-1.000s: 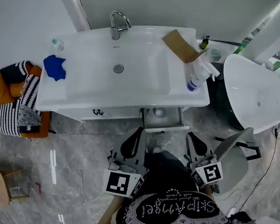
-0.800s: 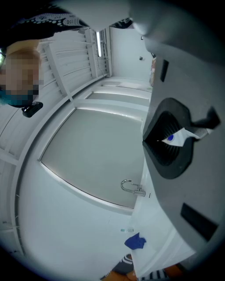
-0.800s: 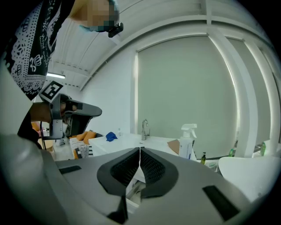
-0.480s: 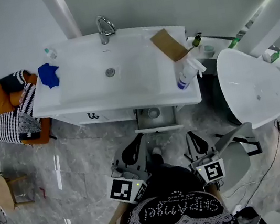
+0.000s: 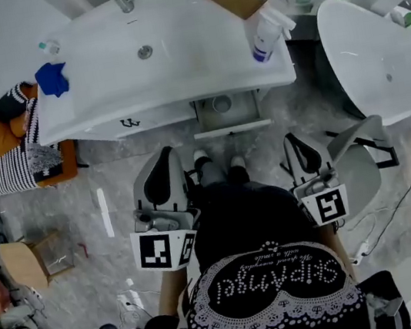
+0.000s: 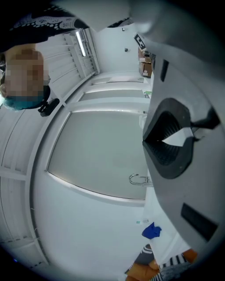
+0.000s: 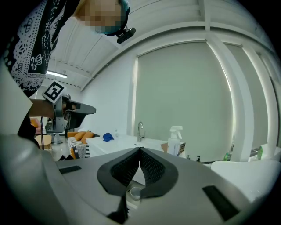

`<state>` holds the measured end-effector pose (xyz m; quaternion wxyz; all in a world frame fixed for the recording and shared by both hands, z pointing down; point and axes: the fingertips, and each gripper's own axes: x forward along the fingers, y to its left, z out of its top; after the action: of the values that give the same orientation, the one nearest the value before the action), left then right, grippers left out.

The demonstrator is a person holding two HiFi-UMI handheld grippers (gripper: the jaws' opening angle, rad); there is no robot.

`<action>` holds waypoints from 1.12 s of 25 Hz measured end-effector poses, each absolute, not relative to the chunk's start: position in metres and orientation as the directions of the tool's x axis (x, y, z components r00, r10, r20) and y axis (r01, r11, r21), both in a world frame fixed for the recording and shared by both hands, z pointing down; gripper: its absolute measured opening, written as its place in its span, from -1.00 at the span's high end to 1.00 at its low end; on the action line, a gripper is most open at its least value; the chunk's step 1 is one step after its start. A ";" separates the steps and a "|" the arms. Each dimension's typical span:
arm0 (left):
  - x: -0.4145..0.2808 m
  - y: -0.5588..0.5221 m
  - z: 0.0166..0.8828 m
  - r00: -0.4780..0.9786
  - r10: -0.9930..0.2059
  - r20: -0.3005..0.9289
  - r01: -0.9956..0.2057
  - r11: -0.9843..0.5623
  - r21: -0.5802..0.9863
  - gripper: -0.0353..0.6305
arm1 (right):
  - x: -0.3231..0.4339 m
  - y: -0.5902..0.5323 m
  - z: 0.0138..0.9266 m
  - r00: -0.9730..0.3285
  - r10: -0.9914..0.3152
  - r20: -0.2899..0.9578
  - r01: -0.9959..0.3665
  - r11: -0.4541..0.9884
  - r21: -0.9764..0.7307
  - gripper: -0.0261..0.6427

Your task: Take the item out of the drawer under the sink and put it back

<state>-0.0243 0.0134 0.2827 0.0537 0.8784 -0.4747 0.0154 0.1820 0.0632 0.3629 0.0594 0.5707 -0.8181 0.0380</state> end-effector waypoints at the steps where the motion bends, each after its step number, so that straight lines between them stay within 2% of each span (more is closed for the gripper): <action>1: -0.024 0.014 0.283 0.550 -0.831 0.082 -0.835 -0.545 0.077 0.88 | 0.183 0.063 0.362 -0.342 -0.931 0.125 -0.938 0.346 0.008 0.87; 6: -0.030 0.018 0.289 0.544 -0.830 0.124 -0.839 -0.539 0.072 0.88 | 0.184 0.055 0.359 -0.345 -0.929 0.131 -0.938 0.346 -0.017 0.87; 14: -0.052 0.006 0.285 0.464 -0.880 0.099 -0.886 -0.460 0.057 0.88 | 0.181 0.050 0.367 -0.365 -0.919 0.150 -0.930 0.366 -0.023 0.87; 28: -0.015 0.010 0.286 0.550 -0.833 0.063 -0.832 -0.540 0.126 0.88 | 0.175 0.049 0.364 -0.372 -0.919 0.131 -0.928 0.372 -0.028 0.87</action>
<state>-0.0147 0.0100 0.2863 0.0704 0.8776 -0.4741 -0.0023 0.1745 0.0494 0.3639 0.0465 0.5583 -0.8269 0.0485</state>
